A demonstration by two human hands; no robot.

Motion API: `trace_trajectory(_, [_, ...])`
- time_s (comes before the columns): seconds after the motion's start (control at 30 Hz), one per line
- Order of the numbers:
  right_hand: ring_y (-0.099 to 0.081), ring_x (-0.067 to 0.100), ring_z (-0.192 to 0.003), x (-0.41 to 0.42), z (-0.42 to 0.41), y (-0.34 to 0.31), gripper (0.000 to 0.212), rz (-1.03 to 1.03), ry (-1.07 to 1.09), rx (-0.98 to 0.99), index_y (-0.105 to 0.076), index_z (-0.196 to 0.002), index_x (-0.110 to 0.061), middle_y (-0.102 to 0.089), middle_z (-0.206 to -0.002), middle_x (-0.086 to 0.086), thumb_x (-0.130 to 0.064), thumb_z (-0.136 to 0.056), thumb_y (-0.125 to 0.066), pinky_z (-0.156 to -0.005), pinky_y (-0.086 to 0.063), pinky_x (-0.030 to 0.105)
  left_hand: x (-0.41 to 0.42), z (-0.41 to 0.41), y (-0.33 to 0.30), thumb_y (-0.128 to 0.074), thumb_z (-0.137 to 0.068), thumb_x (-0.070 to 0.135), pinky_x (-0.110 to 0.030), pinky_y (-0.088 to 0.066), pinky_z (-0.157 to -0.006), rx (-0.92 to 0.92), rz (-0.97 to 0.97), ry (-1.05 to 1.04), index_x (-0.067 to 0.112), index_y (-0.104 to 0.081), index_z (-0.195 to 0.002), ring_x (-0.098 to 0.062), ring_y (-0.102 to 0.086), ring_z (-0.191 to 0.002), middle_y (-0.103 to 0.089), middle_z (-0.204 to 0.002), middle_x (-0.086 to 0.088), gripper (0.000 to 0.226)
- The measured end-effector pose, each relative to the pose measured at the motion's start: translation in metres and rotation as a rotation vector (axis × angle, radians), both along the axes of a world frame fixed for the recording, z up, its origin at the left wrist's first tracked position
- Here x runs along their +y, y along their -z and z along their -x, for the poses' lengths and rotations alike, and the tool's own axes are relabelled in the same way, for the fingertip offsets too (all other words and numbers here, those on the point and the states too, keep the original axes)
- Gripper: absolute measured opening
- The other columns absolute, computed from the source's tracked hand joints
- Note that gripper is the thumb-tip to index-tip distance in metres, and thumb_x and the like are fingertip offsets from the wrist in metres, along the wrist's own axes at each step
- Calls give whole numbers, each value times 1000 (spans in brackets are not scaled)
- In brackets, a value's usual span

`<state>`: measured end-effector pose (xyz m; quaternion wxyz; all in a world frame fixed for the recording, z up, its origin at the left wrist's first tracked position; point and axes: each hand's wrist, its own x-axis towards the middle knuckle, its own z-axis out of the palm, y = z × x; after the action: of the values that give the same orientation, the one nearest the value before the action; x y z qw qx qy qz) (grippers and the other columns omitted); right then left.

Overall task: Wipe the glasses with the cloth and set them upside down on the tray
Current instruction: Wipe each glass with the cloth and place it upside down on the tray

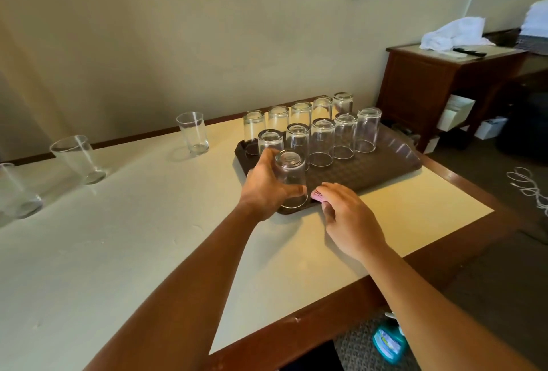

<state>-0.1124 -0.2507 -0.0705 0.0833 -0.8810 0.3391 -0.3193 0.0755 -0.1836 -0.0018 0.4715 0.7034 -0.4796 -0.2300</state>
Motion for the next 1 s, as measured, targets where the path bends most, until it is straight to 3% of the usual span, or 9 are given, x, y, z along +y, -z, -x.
trace_trajectory(0.13, [-58,25,-130,1,-1,1,33,-4,1,-20,-69,-128,-15,-66,-136,3,-8,-96,-63,-99,-56,41,1,1,6,-96,-73,29,-46,-58,-102,-80,-45,-38,26,-42,-140,-21,-66,-117,-67,-130,0,86])
trace_trajectory(0.37, [-51,27,-138,3,0,1,51,-60,54,19,-62,-139,-15,-56,-149,6,-5,-90,-70,-102,-55,43,7,2,6,-91,-76,42,-46,-59,-100,-188,-105,-47,25,-37,-149,-26,-65,-123,-65,-140,-2,93])
trace_trajectory(0.5, [-57,30,-132,2,1,1,50,-46,55,9,-65,-135,-14,-61,-142,7,0,-88,-71,-96,-58,44,12,1,-1,-86,-81,48,-41,-59,-93,-333,-154,-34,22,-42,-144,-26,-65,-119,-65,-139,-4,81])
trace_trajectory(0.6, [-57,30,-131,2,0,1,47,-52,36,18,-67,-132,-14,-63,-140,8,3,-88,-70,-96,-57,45,29,-5,-4,-81,-86,49,-32,-51,-86,-352,-168,-22,23,-47,-141,-17,-58,-110,-63,-139,-3,70])
trace_trajectory(0.77, [-50,30,-139,5,2,-7,53,-112,33,66,-59,-142,-14,-53,-151,8,6,-93,-60,-103,-53,44,67,-23,-10,-74,-93,48,-31,-52,-92,-389,-233,19,21,-53,-144,-21,-60,-118,-62,-142,-4,61])
trace_trajectory(1.0, [-44,16,-144,62,1,-10,52,-131,-31,95,-56,-146,-25,-47,-157,-6,-4,-99,-55,-108,-45,28,125,-54,-2,-68,-97,51,-37,-53,-100,-480,-311,-49,21,-54,-144,-23,-60,-121,-62,-141,-3,58])
